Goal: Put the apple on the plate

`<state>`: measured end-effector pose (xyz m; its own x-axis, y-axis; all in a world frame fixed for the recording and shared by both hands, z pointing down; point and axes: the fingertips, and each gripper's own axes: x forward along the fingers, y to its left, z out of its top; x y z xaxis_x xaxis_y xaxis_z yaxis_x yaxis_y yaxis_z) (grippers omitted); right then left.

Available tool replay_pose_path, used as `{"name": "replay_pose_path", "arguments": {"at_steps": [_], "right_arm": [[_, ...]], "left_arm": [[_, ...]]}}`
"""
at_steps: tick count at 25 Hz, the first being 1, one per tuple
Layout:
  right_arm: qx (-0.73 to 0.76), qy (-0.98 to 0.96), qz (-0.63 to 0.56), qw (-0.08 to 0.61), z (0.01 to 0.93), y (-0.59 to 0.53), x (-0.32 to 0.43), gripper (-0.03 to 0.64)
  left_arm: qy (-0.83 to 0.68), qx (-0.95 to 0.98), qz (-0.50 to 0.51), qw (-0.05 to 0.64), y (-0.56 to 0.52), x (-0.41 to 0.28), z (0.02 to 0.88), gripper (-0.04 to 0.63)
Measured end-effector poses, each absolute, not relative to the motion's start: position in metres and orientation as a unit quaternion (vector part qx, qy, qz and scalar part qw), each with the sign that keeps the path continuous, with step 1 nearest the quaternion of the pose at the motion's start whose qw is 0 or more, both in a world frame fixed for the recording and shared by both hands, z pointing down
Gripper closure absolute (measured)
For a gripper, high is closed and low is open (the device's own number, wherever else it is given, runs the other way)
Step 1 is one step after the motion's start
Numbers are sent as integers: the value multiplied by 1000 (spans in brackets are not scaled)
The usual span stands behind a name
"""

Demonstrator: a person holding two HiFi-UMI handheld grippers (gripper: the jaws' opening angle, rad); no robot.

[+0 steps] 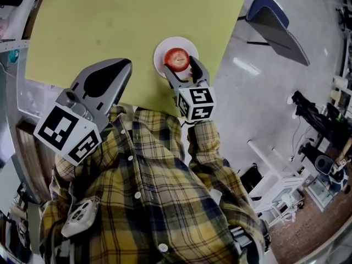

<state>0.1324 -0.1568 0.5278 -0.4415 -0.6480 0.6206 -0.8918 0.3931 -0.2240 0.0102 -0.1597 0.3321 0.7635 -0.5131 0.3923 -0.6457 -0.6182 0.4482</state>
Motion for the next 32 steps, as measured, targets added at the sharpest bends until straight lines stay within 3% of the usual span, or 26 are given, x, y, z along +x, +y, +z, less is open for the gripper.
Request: {"name": "replay_pose_path", "arguments": {"at_steps": [13, 24, 32], "right_arm": [[495, -800, 267, 209, 509, -147, 134, 276], [529, -795, 273, 118, 432, -145, 135, 278], [538, -795, 278, 38, 366, -145, 137, 397]], "left_arm": [[-320, 898, 102, 286, -153, 14, 324, 588], [-289, 918, 60, 265, -166, 24, 298, 588], [-264, 931, 23, 249, -167, 40, 268, 588]]}}
